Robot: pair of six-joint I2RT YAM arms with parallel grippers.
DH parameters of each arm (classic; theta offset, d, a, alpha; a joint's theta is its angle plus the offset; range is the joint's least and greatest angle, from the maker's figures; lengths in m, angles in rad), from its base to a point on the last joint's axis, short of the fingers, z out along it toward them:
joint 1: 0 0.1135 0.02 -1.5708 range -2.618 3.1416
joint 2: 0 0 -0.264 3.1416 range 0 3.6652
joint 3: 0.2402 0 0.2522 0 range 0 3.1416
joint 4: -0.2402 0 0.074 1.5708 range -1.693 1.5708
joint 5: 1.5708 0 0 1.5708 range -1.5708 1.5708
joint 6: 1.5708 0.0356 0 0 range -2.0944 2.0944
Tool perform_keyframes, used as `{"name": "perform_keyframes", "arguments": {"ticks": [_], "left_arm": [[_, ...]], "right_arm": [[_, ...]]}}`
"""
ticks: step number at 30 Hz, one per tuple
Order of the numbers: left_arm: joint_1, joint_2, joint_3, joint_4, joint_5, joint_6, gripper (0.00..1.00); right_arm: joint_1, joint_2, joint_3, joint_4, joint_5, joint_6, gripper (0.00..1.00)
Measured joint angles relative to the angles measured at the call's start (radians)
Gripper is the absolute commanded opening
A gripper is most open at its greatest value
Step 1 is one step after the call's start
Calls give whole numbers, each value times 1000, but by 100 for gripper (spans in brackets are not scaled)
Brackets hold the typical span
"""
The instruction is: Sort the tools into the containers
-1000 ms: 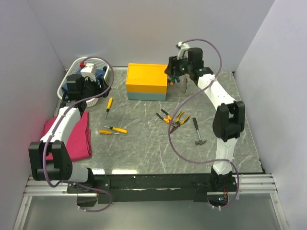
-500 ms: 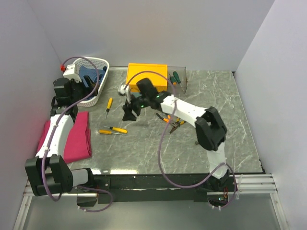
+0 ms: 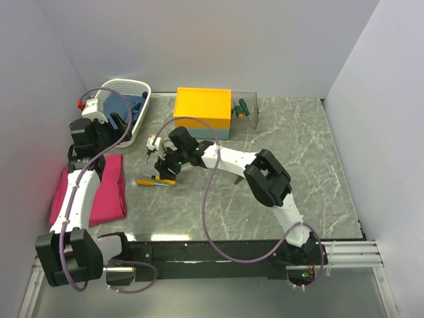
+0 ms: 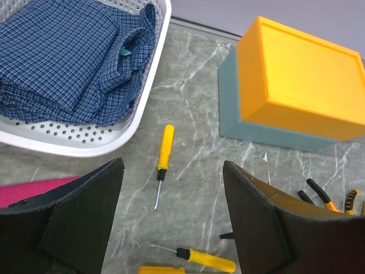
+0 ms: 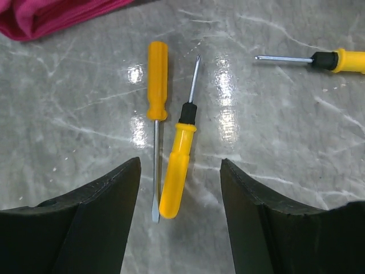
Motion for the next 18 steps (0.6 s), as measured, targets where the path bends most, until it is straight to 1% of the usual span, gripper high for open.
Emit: {"name": "perform_keyframes", "arguments": {"ticks": [5,14,17,18], "left_arm": [[0,-33,-13,-3,0,0,77],[0,-112,-64,-4,-8,0,77],[0,-116,-75,-6,-8,-1,77],[0,-116,-77,-6,-8,-1,77]], "right_arm": [[25,29,14,-21,47,-6,65],[49,63,14,-69,186,3,64],[57,79,18,-70,223,6,54],[59,79,18,-72,230,9,45]]}}
